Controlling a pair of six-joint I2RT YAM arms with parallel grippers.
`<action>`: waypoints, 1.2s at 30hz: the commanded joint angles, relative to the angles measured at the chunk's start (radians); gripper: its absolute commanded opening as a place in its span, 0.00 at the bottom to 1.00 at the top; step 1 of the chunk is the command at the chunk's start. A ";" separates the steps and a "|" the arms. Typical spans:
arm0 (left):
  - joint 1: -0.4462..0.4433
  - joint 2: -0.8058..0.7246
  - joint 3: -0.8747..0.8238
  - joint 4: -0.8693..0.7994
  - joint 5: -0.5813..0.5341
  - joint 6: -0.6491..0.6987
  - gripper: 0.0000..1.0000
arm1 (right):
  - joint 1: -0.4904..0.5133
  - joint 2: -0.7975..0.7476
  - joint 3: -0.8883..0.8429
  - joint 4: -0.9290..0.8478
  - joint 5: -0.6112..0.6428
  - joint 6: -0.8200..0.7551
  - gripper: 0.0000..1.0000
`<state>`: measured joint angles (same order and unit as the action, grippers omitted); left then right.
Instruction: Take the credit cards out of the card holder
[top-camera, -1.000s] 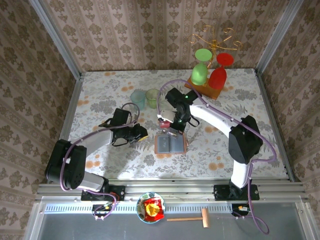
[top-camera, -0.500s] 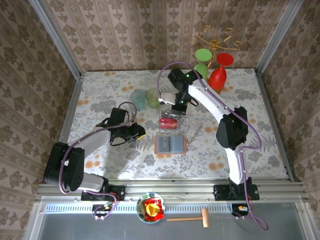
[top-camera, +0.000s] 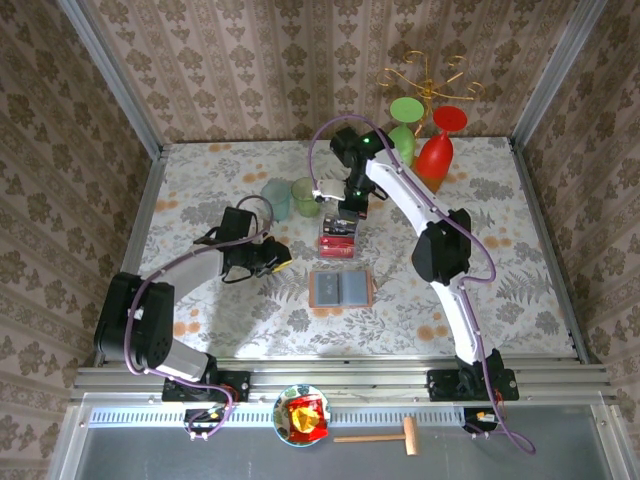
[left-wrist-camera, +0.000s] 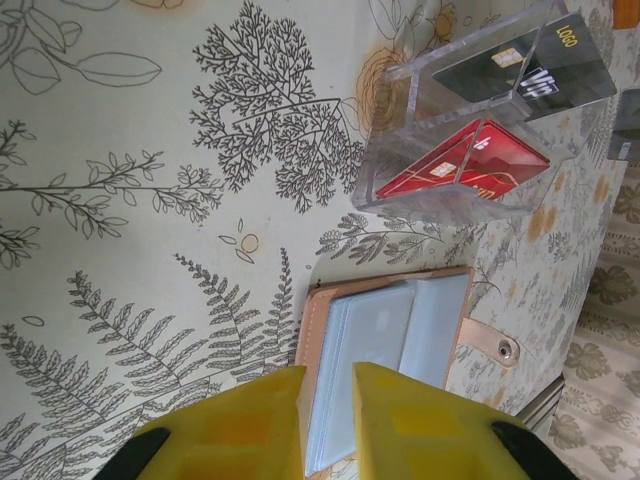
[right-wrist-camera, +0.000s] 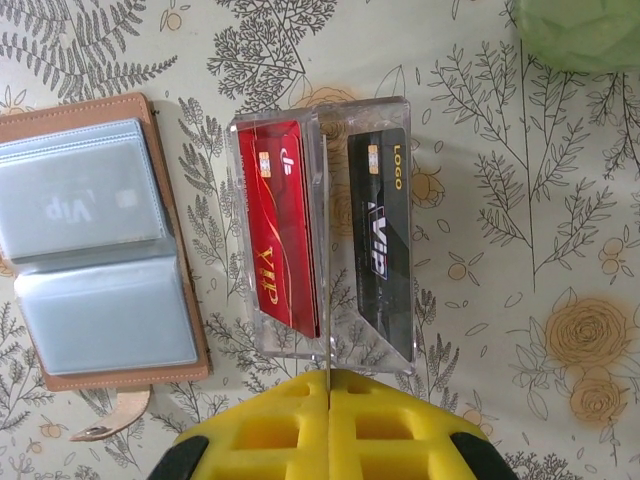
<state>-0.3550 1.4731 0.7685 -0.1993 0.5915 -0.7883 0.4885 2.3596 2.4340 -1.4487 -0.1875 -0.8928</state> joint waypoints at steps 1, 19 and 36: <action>0.010 0.005 0.030 -0.026 0.014 0.016 0.19 | -0.004 0.033 0.037 -0.045 -0.006 -0.041 0.00; 0.017 0.025 0.041 -0.037 0.011 0.012 0.19 | -0.003 0.110 0.049 -0.047 -0.042 -0.047 0.00; 0.007 0.031 0.073 -0.067 0.016 0.032 0.19 | -0.010 0.077 0.025 0.007 0.027 0.021 0.15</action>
<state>-0.3458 1.4933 0.8082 -0.2367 0.5919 -0.7872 0.4870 2.4660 2.4546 -1.4445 -0.2047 -0.9054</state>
